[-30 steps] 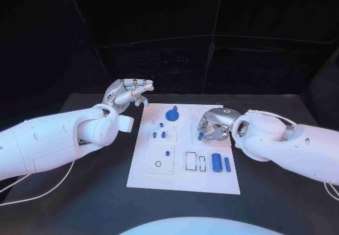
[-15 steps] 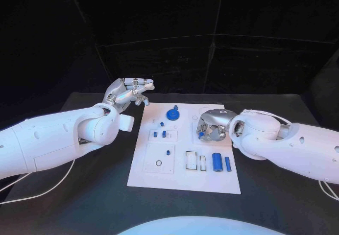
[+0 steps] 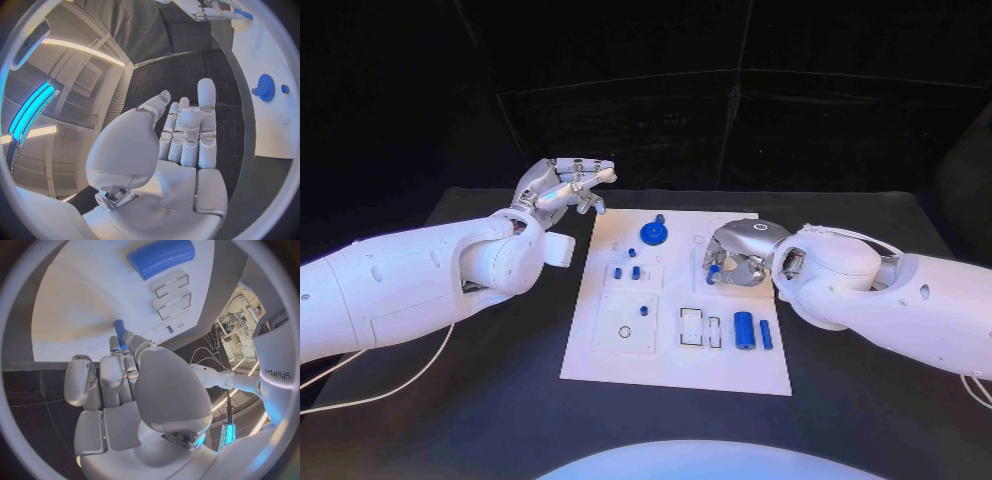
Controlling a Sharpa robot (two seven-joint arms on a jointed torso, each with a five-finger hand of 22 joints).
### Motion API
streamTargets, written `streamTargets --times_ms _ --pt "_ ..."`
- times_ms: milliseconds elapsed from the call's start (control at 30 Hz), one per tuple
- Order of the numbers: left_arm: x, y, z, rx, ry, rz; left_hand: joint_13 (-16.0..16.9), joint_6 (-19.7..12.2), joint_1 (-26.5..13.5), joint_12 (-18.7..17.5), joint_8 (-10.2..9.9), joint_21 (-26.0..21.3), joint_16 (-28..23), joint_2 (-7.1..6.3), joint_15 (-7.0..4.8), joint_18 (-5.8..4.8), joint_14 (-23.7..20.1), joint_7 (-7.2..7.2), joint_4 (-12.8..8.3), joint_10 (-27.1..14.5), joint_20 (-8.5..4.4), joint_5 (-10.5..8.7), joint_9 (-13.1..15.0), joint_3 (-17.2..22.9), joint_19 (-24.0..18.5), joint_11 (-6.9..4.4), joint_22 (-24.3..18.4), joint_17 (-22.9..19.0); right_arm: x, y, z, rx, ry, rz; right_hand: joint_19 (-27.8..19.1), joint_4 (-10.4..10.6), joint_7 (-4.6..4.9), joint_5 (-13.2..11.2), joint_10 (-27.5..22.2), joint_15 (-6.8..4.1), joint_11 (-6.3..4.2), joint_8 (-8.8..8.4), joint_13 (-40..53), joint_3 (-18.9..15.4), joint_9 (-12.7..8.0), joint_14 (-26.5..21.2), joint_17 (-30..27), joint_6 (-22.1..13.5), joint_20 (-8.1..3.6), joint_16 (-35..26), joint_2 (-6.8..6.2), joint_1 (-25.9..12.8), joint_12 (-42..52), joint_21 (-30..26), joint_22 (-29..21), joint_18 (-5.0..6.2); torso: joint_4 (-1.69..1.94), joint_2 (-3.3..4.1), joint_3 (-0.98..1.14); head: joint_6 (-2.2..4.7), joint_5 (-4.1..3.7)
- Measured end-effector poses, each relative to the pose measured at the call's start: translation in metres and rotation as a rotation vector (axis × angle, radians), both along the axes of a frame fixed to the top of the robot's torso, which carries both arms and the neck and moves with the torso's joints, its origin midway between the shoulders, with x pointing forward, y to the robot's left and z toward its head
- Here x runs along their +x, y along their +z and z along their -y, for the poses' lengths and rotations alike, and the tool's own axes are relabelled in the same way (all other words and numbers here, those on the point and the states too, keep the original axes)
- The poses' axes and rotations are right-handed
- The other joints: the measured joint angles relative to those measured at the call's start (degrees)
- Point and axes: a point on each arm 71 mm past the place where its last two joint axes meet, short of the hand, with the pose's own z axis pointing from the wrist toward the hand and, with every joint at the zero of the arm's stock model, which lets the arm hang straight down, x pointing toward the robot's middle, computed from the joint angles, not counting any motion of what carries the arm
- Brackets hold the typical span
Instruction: Assemble the parts on the task board
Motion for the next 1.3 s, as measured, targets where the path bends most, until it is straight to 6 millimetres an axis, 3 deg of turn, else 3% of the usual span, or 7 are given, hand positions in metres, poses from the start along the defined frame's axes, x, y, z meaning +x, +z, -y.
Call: streamTargets --times_ms 233,433,567,900,1300 --pt "0.0 0.0 -0.001 0.001 0.002 0.0 0.0 0.0 0.0 0.27 0.0 0.0 0.0 0.0 0.0 0.0 0.0 0.0 0.0 0.0 0.0 0.0 0.0 0.0 0.0 0.0 0.0 0.0 -0.015 0.014 0.003 0.072 0.017 0.053 0.0 -0.22 0.0 0.0 0.41 0.0 0.01 0.0 -0.01 0.53 -0.01 0.0 0.12 0.0 0.0 0.28 -0.56 -0.56 -0.31 0.0 0.14 0.0 -0.01 -0.07 -0.03 0.12 -0.16" --pt "0.001 0.0 -0.001 0.002 0.003 0.0 0.0 0.0 0.0 0.27 0.0 0.0 0.0 0.0 0.0 0.0 0.0 0.0 0.0 0.0 0.0 0.0 0.0 0.0 0.0 0.0 0.01 -0.01 -0.028 0.024 -0.008 0.138 0.057 0.073 0.0 -0.38 0.19 0.01 0.41 0.0 0.01 -0.02 -0.01 0.69 -0.22 0.0 0.28 0.19 0.0 0.31 -0.56 -0.55 -0.52 0.22 0.24 0.0 0.05 -0.05 -0.02 0.27 0.0" --pt "0.001 0.0 0.0 0.002 0.003 0.0 0.0 0.0 0.0 0.27 0.0 0.0 0.0 0.0 0.0 0.0 0.0 0.0 0.0 0.0 0.0 0.0 0.0 0.0 0.0 0.0 -0.01 -0.01 -0.033 0.027 -0.027 0.179 0.102 0.071 0.0 -0.59 0.22 0.01 0.41 0.0 0.01 -0.02 0.0 0.91 -0.24 0.0 0.27 0.22 0.0 0.31 -0.86 -0.86 -0.52 0.22 0.32 0.0 0.09 0.01 -0.01 0.25 0.42" --pt "0.002 -0.001 0.004 -0.001 -0.005 0.0 0.0 0.0 0.0 0.27 0.0 0.0 0.0 0.0 0.0 0.0 0.0 0.0 0.0 0.0 0.0 0.0 0.0 0.0 0.0 0.0 -0.03 -0.01 -0.045 0.022 -0.102 0.251 0.26 0.031 -0.01 -0.59 0.22 0.0 0.4 0.0 0.01 -0.38 -0.01 1.27 -0.26 0.0 0.16 0.21 0.0 0.31 -1.1 -1.09 -0.97 0.22 0.26 0.0 0.16 0.14 -0.03 -0.2 1.16" --pt "0.002 0.0 0.009 -0.004 -0.014 0.0 0.0 0.0 0.0 0.27 0.0 0.0 0.0 0.0 0.0 -0.01 0.0 0.0 0.0 0.0 0.0 0.0 0.0 0.0 0.0 0.0 -0.03 -0.02 -0.051 -0.011 -0.129 0.213 0.323 -0.06 -0.01 -0.75 0.22 -0.01 0.4 0.01 0.02 -0.61 -0.03 1.72 -0.26 0.0 0.09 0.2 0.0 0.31 -1.34 -1.34 -1.23 0.22 0.19 0.0 0.16 0.15 -0.05 -0.87 1.87"
